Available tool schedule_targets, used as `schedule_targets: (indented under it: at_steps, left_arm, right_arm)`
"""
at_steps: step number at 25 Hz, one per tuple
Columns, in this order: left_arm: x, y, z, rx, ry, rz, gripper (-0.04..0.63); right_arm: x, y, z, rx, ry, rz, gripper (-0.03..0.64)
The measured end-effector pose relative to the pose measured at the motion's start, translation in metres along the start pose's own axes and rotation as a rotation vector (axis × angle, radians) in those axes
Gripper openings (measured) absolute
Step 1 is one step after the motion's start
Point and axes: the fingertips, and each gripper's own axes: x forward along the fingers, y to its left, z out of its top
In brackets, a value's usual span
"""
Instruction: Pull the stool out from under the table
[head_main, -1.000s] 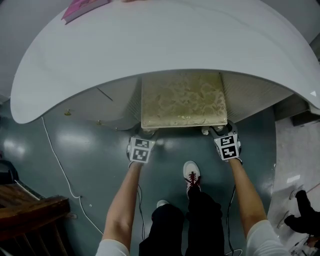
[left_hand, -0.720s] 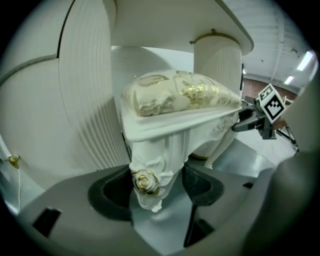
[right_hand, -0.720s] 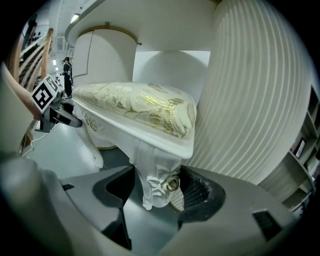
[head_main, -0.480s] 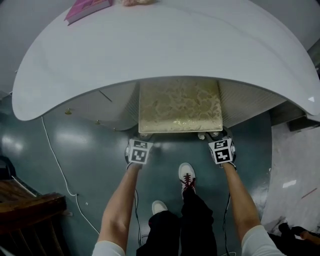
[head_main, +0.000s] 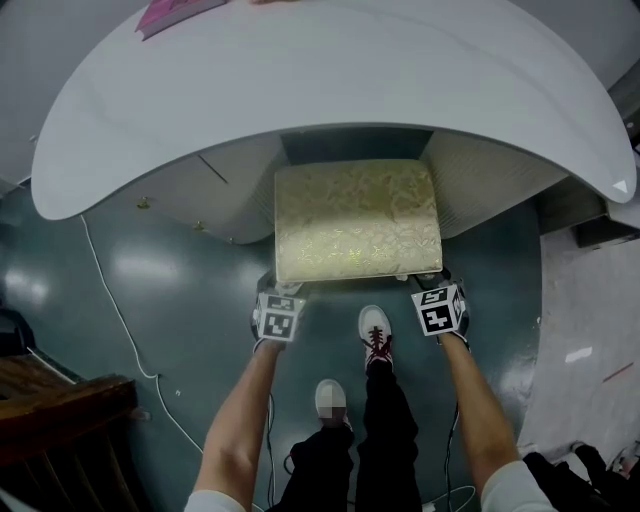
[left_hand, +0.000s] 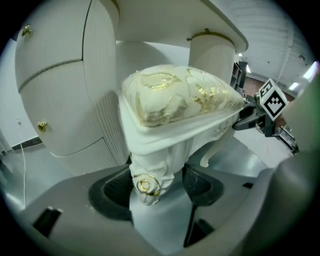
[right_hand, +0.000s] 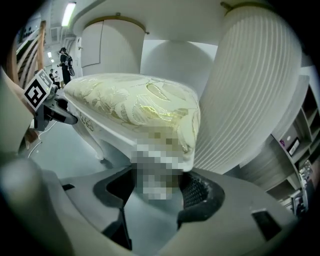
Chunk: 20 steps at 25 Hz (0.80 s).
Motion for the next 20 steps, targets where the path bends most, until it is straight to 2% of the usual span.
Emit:
schedule_targets:
  at_steps: [4,12,20]
  left_arm:
    - [-0.025,-0.017,-0.035,0.013,0.027,-0.031,0.31]
    - [-0.047,-0.032,-0.065,0.031,0.028,-0.039,0.31]
    - [-0.08,-0.058,-0.102,-0.003,0.071,-0.052,0.31]
  right_arm:
    - [-0.03,0.028,-0.035,0.025,0.022,0.001,0.288]
    - [-0.06,0.051,-0.069,0.033,0.028,-0.006,0.288]
    - [-0.087,0.074,-0.101,0.029,0.049,0.006,0.288]
